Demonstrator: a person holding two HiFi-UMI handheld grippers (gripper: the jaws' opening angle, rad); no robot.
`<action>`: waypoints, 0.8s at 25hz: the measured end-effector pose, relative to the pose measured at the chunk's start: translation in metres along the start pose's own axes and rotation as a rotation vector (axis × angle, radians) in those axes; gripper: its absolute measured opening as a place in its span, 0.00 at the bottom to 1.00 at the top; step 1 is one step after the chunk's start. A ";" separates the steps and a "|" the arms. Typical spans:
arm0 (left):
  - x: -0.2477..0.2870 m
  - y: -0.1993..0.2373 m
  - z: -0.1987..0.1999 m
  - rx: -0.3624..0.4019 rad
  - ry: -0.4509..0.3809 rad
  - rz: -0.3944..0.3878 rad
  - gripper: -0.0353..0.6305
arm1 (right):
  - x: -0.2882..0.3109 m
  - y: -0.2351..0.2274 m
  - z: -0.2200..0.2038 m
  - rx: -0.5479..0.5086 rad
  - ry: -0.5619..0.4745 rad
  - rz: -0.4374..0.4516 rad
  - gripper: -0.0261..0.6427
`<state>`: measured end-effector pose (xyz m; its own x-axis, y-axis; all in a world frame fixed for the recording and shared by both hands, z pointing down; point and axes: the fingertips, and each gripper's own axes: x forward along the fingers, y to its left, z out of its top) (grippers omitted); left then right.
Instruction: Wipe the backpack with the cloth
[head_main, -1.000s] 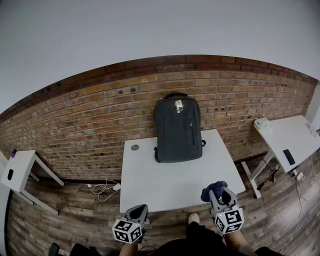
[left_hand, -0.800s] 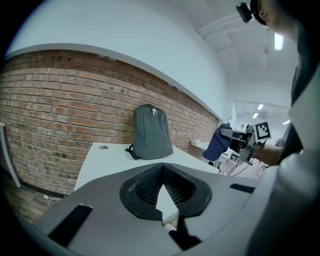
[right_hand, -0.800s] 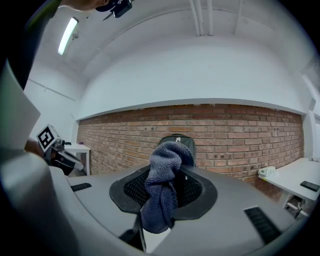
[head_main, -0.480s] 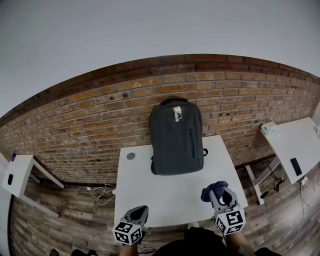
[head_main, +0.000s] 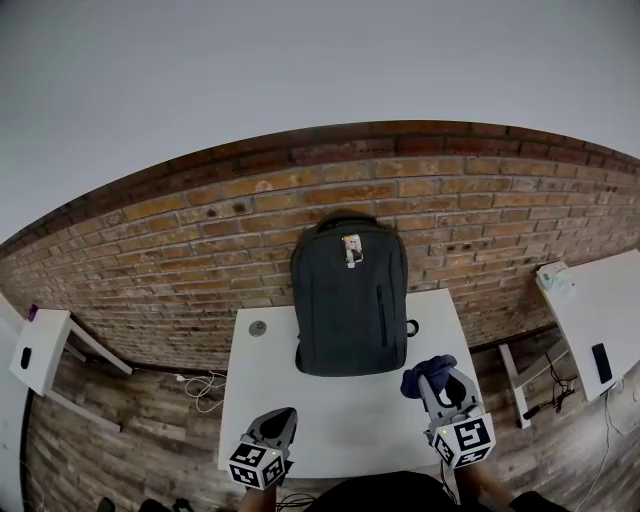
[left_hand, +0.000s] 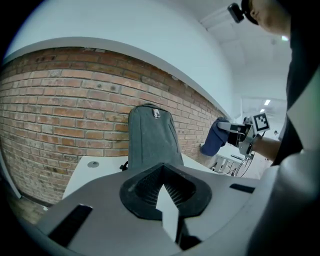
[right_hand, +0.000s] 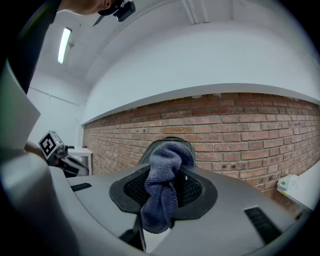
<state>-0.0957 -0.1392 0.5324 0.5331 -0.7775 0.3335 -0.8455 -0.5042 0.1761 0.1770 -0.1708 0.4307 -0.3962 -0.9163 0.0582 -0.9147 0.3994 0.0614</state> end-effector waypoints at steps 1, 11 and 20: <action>0.007 0.001 0.003 -0.002 0.001 0.004 0.05 | 0.006 -0.005 0.000 0.002 -0.002 0.004 0.19; 0.070 -0.002 0.052 0.032 -0.058 0.033 0.05 | 0.050 -0.044 0.002 0.022 -0.009 0.076 0.19; 0.087 -0.009 0.055 0.012 -0.026 0.059 0.05 | 0.068 -0.064 0.002 0.038 -0.009 0.118 0.19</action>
<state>-0.0396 -0.2230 0.5086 0.4831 -0.8155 0.3186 -0.8751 -0.4616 0.1454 0.2082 -0.2581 0.4288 -0.5018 -0.8633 0.0539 -0.8640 0.5032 0.0165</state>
